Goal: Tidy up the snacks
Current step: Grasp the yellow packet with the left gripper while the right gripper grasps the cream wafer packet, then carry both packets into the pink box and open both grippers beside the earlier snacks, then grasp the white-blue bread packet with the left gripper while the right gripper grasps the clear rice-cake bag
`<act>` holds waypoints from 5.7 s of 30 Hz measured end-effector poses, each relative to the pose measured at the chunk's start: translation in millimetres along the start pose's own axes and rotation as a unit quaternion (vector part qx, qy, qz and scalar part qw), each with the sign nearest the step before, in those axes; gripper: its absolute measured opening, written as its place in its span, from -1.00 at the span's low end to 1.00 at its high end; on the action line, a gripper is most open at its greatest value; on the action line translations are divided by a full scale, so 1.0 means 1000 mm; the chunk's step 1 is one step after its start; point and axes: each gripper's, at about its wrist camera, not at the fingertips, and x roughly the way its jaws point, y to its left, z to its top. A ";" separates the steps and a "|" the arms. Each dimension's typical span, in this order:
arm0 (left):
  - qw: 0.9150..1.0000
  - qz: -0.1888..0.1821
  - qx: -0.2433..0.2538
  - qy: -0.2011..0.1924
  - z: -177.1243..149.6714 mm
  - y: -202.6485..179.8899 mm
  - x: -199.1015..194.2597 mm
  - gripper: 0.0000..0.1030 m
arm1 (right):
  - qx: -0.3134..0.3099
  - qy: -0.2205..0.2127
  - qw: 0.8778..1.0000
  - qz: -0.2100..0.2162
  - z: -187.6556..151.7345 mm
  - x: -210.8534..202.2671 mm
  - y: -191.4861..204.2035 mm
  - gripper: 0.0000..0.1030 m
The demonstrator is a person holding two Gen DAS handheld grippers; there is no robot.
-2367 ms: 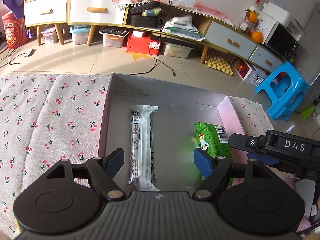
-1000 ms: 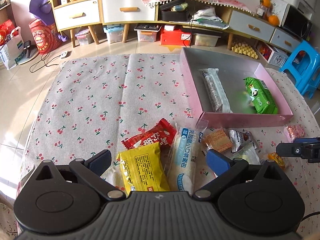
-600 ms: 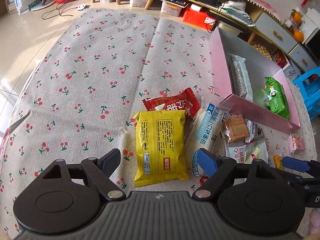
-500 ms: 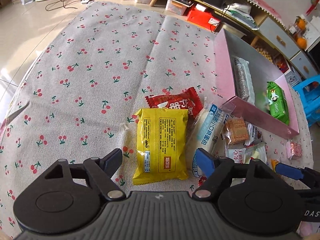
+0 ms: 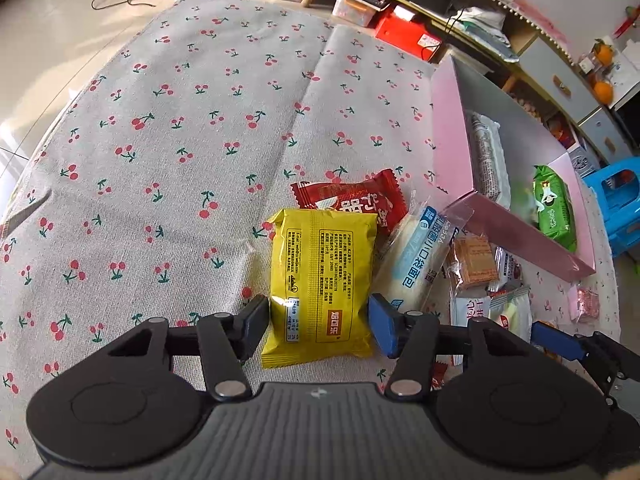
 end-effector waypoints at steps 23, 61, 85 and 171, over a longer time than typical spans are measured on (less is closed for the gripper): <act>1.000 0.002 -0.002 -0.013 0.003 -0.003 -0.007 -0.16 | 0.053 0.016 0.998 0.030 0.009 -0.005 -0.014 -0.12; 0.995 -0.094 -0.010 -0.031 0.019 -0.053 -0.015 -0.17 | 0.269 -0.053 0.959 0.070 0.036 -0.061 -0.133 -0.12; 0.986 -0.130 0.080 -0.060 0.059 -0.151 0.053 -0.17 | 0.304 -0.084 0.949 0.001 0.077 -0.027 -0.197 -0.11; 0.991 -0.044 0.123 -0.035 -0.029 -0.062 -0.006 0.88 | 0.198 0.004 0.980 -0.004 -0.007 -0.052 -0.095 0.67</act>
